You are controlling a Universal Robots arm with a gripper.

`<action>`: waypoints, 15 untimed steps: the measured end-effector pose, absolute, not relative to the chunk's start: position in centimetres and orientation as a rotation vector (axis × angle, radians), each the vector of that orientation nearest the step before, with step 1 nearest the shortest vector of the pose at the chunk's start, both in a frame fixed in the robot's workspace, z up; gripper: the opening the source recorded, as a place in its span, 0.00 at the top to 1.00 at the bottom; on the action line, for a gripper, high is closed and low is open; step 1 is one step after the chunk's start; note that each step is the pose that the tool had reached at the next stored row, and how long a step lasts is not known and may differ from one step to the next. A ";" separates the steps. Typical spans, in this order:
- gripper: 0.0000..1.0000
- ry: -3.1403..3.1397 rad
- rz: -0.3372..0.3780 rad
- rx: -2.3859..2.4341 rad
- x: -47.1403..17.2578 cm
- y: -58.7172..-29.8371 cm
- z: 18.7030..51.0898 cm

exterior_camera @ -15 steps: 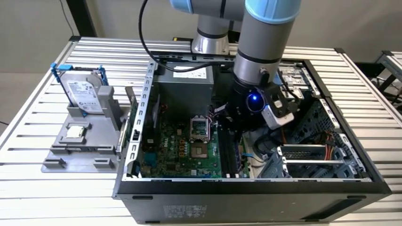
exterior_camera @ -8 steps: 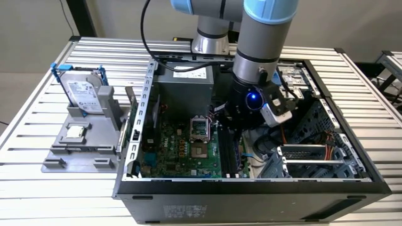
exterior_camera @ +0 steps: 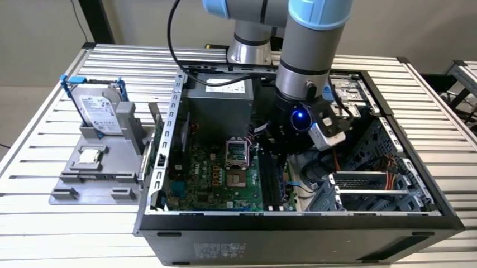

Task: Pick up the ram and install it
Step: 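Insert the ram into the slot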

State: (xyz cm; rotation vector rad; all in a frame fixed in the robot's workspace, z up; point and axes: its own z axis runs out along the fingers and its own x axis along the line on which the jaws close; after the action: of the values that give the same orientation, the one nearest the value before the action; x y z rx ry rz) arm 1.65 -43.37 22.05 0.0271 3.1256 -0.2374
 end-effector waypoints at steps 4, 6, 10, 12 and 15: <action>1.00 3.126 -0.237 0.027 1.6 -43.1 22.0; 1.00 3.125 -0.237 0.025 1.6 -43.1 22.0; 1.00 3.125 -0.237 0.024 1.6 -43.2 21.9; 1.00 3.125 -0.237 0.023 1.6 -43.3 21.9; 1.00 3.125 -0.237 0.023 1.5 -43.4 21.9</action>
State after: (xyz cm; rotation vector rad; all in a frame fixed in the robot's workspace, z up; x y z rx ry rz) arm 1.46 -43.35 21.94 0.0232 3.1254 -0.2369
